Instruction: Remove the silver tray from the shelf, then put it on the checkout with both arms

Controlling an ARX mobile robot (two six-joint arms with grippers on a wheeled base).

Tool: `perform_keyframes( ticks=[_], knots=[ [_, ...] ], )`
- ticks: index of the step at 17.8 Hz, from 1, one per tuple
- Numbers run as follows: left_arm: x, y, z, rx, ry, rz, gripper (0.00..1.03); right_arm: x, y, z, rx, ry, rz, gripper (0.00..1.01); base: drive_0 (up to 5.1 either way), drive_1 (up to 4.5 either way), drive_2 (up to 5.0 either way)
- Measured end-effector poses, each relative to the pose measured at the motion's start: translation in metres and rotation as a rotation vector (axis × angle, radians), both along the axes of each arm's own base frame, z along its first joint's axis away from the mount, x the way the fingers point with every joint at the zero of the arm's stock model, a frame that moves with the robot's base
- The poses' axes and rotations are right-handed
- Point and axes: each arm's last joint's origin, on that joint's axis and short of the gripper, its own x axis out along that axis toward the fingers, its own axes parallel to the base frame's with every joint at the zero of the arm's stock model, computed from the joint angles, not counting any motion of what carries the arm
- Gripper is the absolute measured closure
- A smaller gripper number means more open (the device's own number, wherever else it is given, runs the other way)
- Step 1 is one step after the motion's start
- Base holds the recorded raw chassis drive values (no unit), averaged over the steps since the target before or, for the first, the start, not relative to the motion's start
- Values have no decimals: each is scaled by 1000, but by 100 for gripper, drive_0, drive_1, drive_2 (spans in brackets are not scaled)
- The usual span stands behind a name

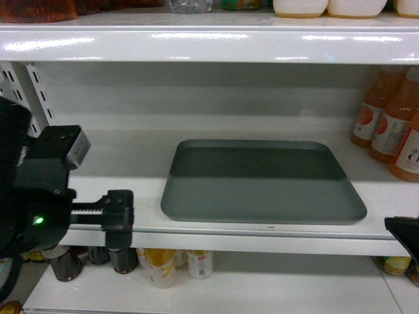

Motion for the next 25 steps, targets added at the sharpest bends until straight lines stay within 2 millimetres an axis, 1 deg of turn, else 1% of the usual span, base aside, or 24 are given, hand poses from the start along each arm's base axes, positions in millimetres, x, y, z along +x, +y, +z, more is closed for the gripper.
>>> perform_keyframes(
  ticks=[1,2,3,6,7,11,12,16,20,22,23,24,25],
  knots=[
    [14,-7,-3,2,5,-10,5,14,-1,-2,6,14,-12,3,0,0,0],
    [25,-12,-5,1,12,-18,5,23,-1,-3,4,14,-18,3,0,0,0],
    [37,-18,-9,-1,22,-26,5,37,-1,-4,8,17,-26,3,0,0,0],
    [66,-33,-14,2,22,-32,5,68,0,-7,0,17,-55,3,0,0,0],
    [76,-38,-16,-1,20,-33,5,79,3,-10,-1,20,-63,3,0,0,0],
    [100,-47,-29,3,46,-17,5,113,16,-27,-7,61,-77,3,0,0,0],
    [103,-48,-34,8,64,-13,5,122,17,-33,-20,74,-91,3,0,0,0],
    [115,-51,-44,21,100,-3,5,146,16,-51,-53,123,-128,3,0,0,0],
    [123,-52,-46,16,108,10,5,172,14,-69,-68,178,-154,3,0,0,0],
    [124,-53,-49,17,115,10,5,181,12,-75,-74,216,-163,3,0,0,0],
    [124,-54,-48,17,128,4,5,184,12,-74,-71,223,-160,3,0,0,0],
    [126,-55,-47,15,133,3,5,187,10,-73,-72,225,-165,11,0,0,0],
    [126,-56,-47,18,165,-2,9,193,9,-75,-63,252,-162,26,0,0,0]
  ],
)
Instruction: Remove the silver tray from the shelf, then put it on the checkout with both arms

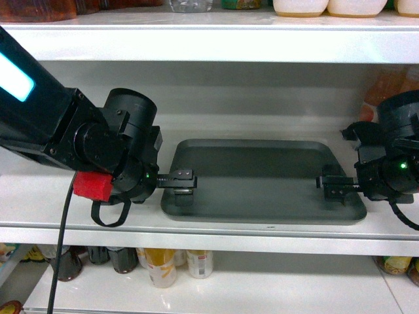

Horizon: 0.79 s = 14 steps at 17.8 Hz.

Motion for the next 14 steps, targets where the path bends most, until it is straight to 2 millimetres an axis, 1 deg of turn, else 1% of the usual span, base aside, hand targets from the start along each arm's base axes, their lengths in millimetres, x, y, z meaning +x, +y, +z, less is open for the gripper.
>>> perform_keyframes(
  ticks=[1,2,4,7,8,9,10,11,12,13,14],
  knots=[
    [0,0,0,-1,20,-2,21,4,-1,1,9,25,5,39,0,0,0],
    [1,-2,1,-4,47,-5,30,5,0,2,6,32,8,48,0,0,0],
    [2,-3,2,-4,78,-10,51,6,1,1,-12,33,7,69,0,0,0],
    [-1,-4,0,-21,85,-16,76,5,-3,1,-8,39,1,93,0,0,0],
    [-2,-6,-2,-21,84,-16,86,5,-5,1,8,44,3,97,0,0,0],
    [-3,-5,-2,-32,82,-4,94,5,-5,0,14,42,3,97,0,0,0],
    [-4,-2,-2,-62,84,10,99,4,-5,0,15,37,1,97,0,0,0],
    [-6,1,-3,-90,83,18,100,1,-6,-1,18,34,-2,97,0,0,0],
    [-20,7,-1,-123,92,52,100,-12,-7,-1,34,10,-4,97,0,0,0],
    [-48,16,4,-117,77,76,100,-42,-4,1,75,10,-9,97,0,0,0],
    [-77,29,21,-113,54,80,100,-78,0,17,116,-13,-2,97,0,0,0]
  ],
)
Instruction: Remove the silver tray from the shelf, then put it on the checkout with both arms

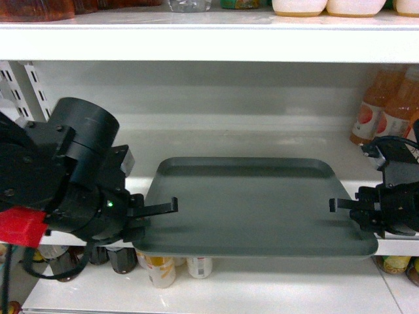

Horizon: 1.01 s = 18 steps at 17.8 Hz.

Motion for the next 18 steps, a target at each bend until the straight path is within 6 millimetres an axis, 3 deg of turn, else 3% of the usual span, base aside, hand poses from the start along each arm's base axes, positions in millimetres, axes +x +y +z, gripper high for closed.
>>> perform_keyframes(
  ticks=[1,3,5,18],
  knots=[
    [-54,12,76,-28,-191,7,100,-62,0,73,63,-202,8,97,0,0,0],
    [-67,13,78,-24,-193,8,100,-80,-1,77,64,-207,12,97,0,0,0],
    [-68,12,78,-19,-193,4,100,-84,-1,76,61,-206,9,97,0,0,0],
    [-68,11,78,-14,-195,1,100,-84,0,75,58,-205,8,97,0,0,0]
  ],
)
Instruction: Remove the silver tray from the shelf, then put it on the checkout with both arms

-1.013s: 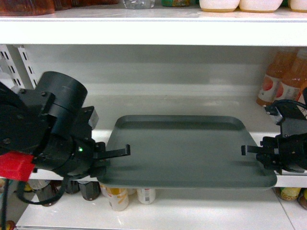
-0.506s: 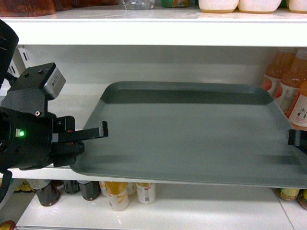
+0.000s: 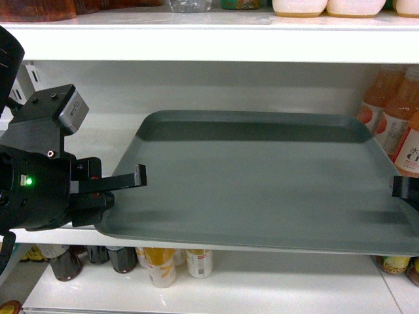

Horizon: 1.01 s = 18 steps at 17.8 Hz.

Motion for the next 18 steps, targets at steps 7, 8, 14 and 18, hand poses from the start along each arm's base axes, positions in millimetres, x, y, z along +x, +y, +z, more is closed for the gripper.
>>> perform_keyframes(
  ticks=[7,8,14,18],
  knots=[
    [0,0,0,1,0,1,100,0,0,0,0,0,0,97,0,0,0],
    [0,0,0,1,-1,1,100,0,0,0,0,0,0,97,0,0,0],
    [0,0,0,1,-3,2,100,0,0,0,0,0,0,97,8,-332,349],
    [0,0,-1,3,1,2,100,0,0,0,0,1,0,97,-1,-426,425]
  ],
)
